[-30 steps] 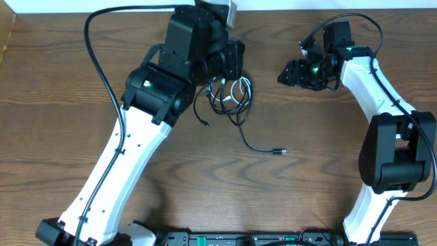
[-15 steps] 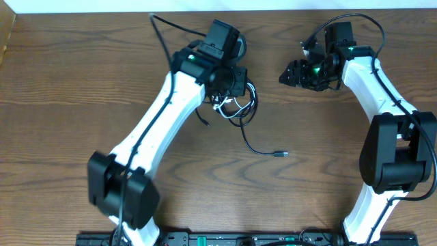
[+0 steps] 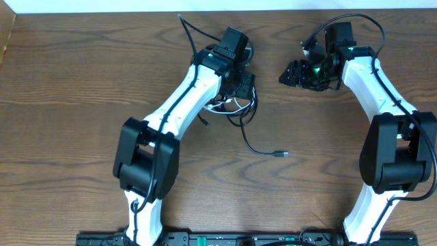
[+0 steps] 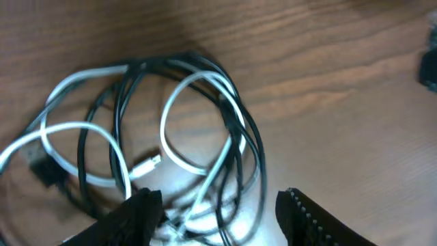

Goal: Untangle cables

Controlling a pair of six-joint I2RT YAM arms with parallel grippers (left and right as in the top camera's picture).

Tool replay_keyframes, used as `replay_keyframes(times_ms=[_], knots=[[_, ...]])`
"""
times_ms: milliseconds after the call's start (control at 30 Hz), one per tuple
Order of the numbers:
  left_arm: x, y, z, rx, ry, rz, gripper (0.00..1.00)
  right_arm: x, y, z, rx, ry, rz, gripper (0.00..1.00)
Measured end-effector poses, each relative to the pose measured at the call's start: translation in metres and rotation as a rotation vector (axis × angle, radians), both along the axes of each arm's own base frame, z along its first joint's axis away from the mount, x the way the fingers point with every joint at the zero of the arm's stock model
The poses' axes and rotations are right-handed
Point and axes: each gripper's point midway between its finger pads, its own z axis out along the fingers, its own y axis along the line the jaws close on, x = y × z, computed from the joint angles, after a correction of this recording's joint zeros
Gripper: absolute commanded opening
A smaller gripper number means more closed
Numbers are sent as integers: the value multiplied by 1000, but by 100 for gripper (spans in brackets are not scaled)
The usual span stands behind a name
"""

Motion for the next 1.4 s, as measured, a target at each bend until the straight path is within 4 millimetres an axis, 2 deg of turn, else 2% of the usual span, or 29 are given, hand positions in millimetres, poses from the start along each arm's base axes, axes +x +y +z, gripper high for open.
replay_keyframes(times_ms=[400,600,733,1133,1200,1400], knots=[[11,-5,-64,84,-19,-196,56,-1,-1,-1,-7,4,-2,68],[23,-10,-66,81,-79,-234,53,-2,-1,-2,-8,12,-2,68],[30,-6,-71,114,-106,-227,51,-5,-2,-3,-14,22,-4,68],[34,3,-84,176,-112,-222,49,-6,-5,-5,-32,27,-6,68],[35,3,-84,175,-114,-221,44,-6,-5,-5,-32,29,-6,68],[37,2,-84,174,-123,-215,13,-6,-5,-5,-34,30,-7,69]])
